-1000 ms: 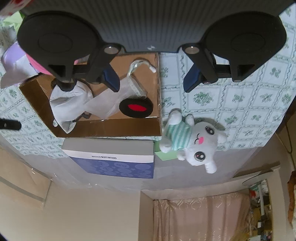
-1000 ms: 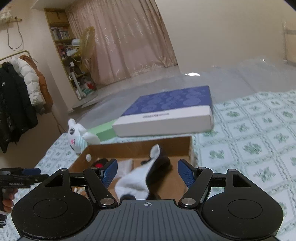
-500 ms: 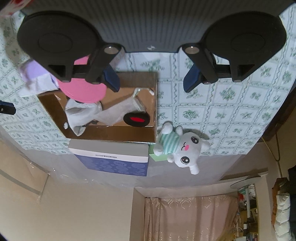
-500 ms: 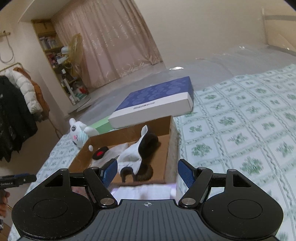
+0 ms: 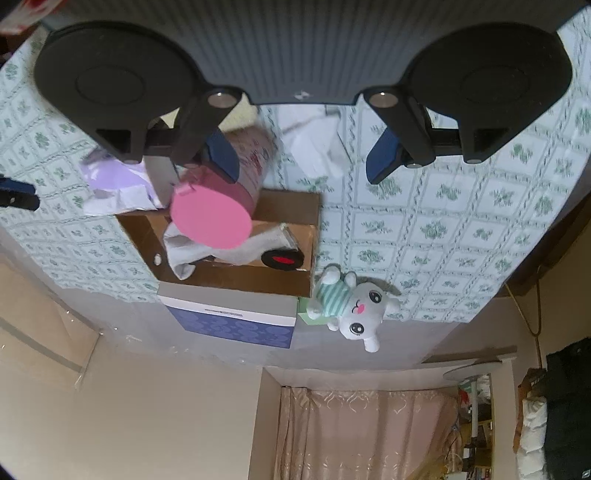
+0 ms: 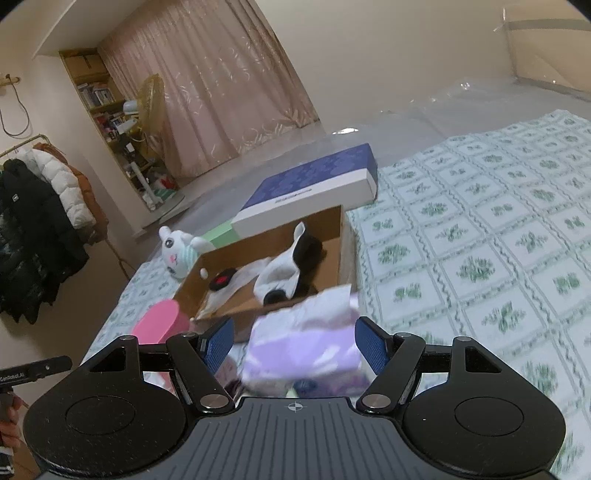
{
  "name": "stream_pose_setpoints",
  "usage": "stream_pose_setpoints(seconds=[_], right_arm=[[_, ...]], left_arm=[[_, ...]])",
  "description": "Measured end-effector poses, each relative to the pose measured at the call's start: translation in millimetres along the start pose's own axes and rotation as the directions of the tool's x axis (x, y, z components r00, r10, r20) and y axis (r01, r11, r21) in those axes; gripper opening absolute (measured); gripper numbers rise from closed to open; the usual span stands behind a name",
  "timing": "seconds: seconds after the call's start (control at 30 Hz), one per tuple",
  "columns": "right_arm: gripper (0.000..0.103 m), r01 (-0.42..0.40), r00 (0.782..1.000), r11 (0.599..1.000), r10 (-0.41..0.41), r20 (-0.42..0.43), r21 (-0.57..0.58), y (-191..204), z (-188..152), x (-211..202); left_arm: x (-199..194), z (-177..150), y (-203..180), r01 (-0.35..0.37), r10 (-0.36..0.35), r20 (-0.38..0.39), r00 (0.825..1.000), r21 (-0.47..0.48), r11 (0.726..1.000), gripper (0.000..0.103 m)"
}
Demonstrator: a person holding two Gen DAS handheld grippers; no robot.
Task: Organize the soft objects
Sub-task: 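Move left tool back toward blue surgical mask on the sheet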
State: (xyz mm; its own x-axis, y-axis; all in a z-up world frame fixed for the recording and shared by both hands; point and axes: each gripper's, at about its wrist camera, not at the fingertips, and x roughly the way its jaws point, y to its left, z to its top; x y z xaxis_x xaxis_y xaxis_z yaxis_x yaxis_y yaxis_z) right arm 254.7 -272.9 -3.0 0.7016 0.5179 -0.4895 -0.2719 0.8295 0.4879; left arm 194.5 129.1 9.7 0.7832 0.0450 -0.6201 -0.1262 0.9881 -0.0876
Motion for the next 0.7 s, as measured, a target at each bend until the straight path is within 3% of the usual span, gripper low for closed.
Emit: stream_pose_setpoints(seconds=[0.3,0.7], right_arm=[[0.072,-0.014,1.000,0.999,0.013,-0.026,-0.034,30,-36,-30],[0.072,-0.035,0.996,0.996,0.028,-0.086,-0.077,60,-82,-43]], left_arm=[[-40,-28,-7,0.008,-0.008,-0.004,1.000,-0.047,0.999,0.074],[-66,-73,-25,-0.040,0.040,-0.043,0.998,-0.014,0.999,0.074]])
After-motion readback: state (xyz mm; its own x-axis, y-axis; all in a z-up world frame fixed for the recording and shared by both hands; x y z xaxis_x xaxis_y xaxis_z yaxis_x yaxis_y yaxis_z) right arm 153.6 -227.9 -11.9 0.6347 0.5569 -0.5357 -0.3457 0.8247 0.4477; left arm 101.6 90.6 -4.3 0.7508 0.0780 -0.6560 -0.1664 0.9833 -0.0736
